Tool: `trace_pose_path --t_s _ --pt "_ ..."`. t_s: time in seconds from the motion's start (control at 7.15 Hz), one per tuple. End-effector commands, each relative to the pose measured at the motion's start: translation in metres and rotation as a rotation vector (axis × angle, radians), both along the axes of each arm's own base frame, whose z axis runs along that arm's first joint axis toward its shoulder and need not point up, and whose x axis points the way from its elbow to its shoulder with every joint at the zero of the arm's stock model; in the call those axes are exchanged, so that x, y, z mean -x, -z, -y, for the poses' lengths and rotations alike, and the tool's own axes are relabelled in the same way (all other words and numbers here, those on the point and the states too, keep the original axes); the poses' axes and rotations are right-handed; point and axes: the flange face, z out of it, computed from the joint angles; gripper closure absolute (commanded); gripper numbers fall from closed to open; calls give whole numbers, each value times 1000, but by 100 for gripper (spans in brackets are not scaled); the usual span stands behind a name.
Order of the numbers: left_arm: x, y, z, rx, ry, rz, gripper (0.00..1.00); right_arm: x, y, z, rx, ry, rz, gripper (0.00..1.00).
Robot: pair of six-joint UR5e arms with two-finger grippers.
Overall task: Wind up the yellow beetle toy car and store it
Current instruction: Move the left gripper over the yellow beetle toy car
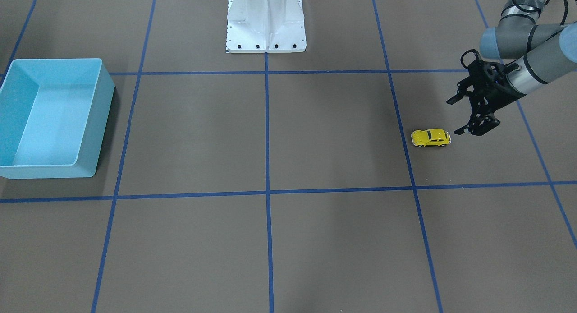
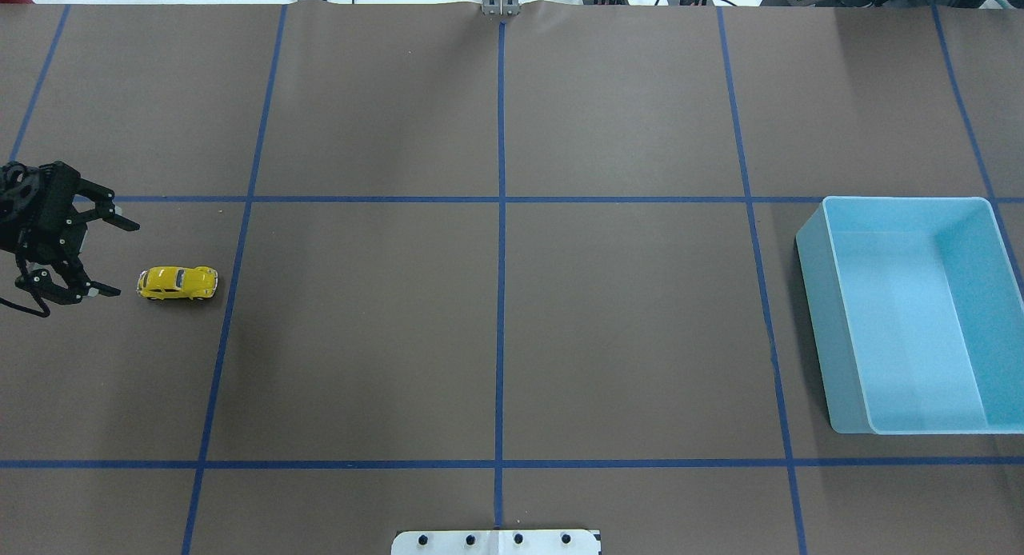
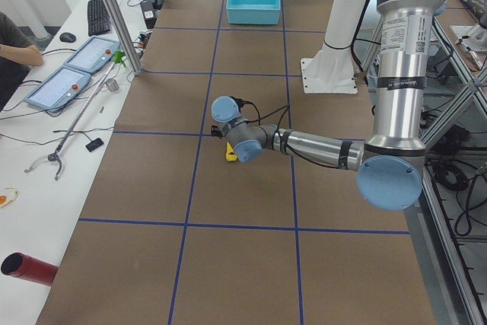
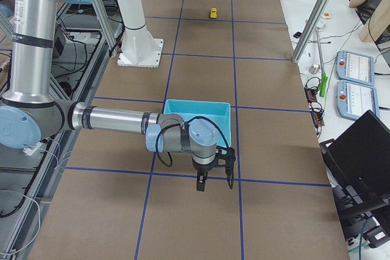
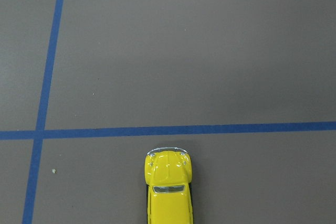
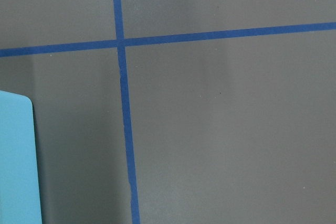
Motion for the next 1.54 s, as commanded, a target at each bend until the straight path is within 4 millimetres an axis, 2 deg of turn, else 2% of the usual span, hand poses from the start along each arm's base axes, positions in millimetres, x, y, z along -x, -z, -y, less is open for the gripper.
trace_pose_path --t_s 0.0,0.42,0.56,0.98,1.12,1.4 --pt "-9 -1 10 86 -2 62 1 0 -1 -1 1 1 -3 0" --pt "-21 -9 27 156 7 110 1 0 -2 -1 4 0 -3 0" --pt "-21 -14 32 125 48 146 1 0 -2 -1 4 0 -3 0" --pt "-38 -28 25 64 30 121 1 0 -2 -1 3 0 -3 0" --pt "-61 -23 14 11 12 125 1 0 -2 -1 4 0 -5 0" --pt "-69 -29 6 -14 6 127 1 0 -2 -1 4 0 -5 0"
